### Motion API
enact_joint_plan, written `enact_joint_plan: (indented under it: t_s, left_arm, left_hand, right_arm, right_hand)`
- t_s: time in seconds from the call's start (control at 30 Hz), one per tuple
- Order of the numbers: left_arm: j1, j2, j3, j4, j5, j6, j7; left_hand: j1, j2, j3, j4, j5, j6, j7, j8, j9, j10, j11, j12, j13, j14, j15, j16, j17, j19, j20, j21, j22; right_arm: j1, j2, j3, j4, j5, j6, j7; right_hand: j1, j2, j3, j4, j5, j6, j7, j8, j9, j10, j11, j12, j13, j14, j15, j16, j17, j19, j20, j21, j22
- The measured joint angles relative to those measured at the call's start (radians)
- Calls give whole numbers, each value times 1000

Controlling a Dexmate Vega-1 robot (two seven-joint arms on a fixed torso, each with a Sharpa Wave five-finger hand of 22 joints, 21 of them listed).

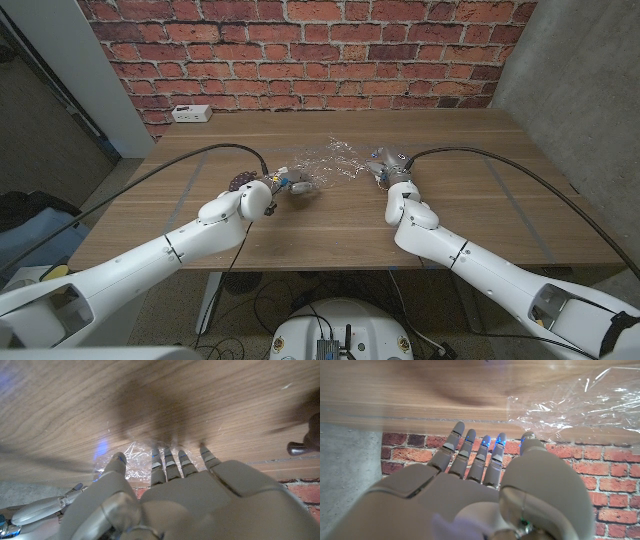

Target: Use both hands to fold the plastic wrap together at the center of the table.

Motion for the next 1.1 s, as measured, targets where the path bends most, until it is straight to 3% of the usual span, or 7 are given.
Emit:
enact_joint_plan:
  t_s: [0.2,0.27,0.5,0.63,0.87,0.9,1.1]
  left_arm:
    - [-13,-7,5,19,-3,-8,-3]
    - [-16,-9,7,23,-3,-10,-4]
    - [-27,-15,11,36,-4,-17,-7]
    - [-27,-15,11,36,-4,-23,-10]
    - [-27,-15,11,36,-6,-34,-11]
    - [-40,-21,16,48,-7,-36,-11]
    - [-40,-22,16,48,-10,-41,-10]
  left_hand:
    - [-9,1,3,3,0,1,-1,0,0,0,0,0,0,0,0,0,0,2,2,0,0]
    - [-9,1,3,3,0,4,-4,0,0,0,0,0,0,0,0,0,0,2,2,0,0]
    - [-9,1,4,4,0,4,-4,0,0,0,0,0,0,0,0,0,0,2,2,0,0]
    - [-9,1,4,4,-4,4,-4,0,0,0,0,0,0,0,0,0,0,2,1,0,0]
    - [-14,-4,7,7,-4,-2,-9,0,0,0,0,0,0,0,0,0,0,2,1,0,0]
    - [-14,-4,7,7,-4,-2,-9,0,0,0,0,0,0,0,0,0,0,2,1,0,0]
    - [-20,1,7,7,-4,-2,-9,0,0,0,0,0,0,0,0,0,0,2,1,0,0]
  right_arm:
    - [53,31,-54,41,2,-60,7]
    - [62,35,-65,47,4,-126,14]
    - [108,45,-122,68,14,-188,24]
    - [130,47,-152,79,14,-188,24]
    - [161,62,-201,112,14,-188,24]
    - [165,66,-209,119,21,-266,15]
    - [187,81,-247,148,20,-276,2]
  right_hand:
    - [-16,-16,-9,-5,0,20,31,9,0,4,7,6,0,2,2,0,0,4,15,0,0]
    - [-17,-17,-11,-7,0,31,41,17,0,8,11,6,0,10,1,-3,-3,5,16,0,0]
    - [-17,-17,-21,-17,0,139,64,64,8,15,17,12,-2,11,0,-5,-5,0,22,0,-1]
    - [-7,-27,-20,-43,0,172,63,77,14,24,8,12,-3,19,-1,-5,-9,6,27,0,-5]
    - [14,-50,-27,-66,4,167,57,78,25,35,-3,16,-3,43,-3,-5,-14,15,36,0,-5]
    - [10,-53,-26,-67,7,164,60,78,26,36,-4,16,-3,43,-3,-5,-14,14,36,0,-5]
    - [11,-64,-30,-71,8,159,55,84,31,40,-8,16,0,43,-3,-5,-14,14,36,0,-5]
